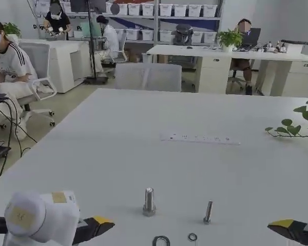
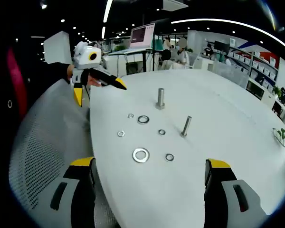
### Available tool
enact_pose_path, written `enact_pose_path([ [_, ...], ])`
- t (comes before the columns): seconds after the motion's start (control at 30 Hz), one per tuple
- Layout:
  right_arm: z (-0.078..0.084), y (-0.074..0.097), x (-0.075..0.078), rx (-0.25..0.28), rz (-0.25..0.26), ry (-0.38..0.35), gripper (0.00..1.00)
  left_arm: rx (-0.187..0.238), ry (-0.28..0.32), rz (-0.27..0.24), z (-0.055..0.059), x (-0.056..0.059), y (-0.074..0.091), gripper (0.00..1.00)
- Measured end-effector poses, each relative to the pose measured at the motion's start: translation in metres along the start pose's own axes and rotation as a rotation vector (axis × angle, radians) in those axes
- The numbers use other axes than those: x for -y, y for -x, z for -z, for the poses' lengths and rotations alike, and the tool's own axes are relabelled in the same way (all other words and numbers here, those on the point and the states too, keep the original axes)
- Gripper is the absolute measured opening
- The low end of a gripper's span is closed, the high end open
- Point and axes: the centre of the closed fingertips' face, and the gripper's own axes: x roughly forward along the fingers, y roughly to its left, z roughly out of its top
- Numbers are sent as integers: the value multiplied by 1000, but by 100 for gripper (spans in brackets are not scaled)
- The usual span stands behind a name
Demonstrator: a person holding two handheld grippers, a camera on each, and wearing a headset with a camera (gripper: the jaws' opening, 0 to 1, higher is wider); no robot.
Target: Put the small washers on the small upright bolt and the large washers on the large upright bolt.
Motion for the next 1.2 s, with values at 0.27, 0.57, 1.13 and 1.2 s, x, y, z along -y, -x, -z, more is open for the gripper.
enact_pose_path([
  [0.27,-3,-1,-3,-7,-6,10,94,2,-3,4,-2,1,1,100],
  [0.57,0,-2,-9,-5,-6,-2,93,-11,-4,13,0,1,2,100],
  [1.13,9,-4,-13,-9,-9,-25,92,-28,0,16,2,0,1,100],
  [1.2,8,-5,-13,-9,-13,-23,91,-27,2,15,2,0,1,100],
])
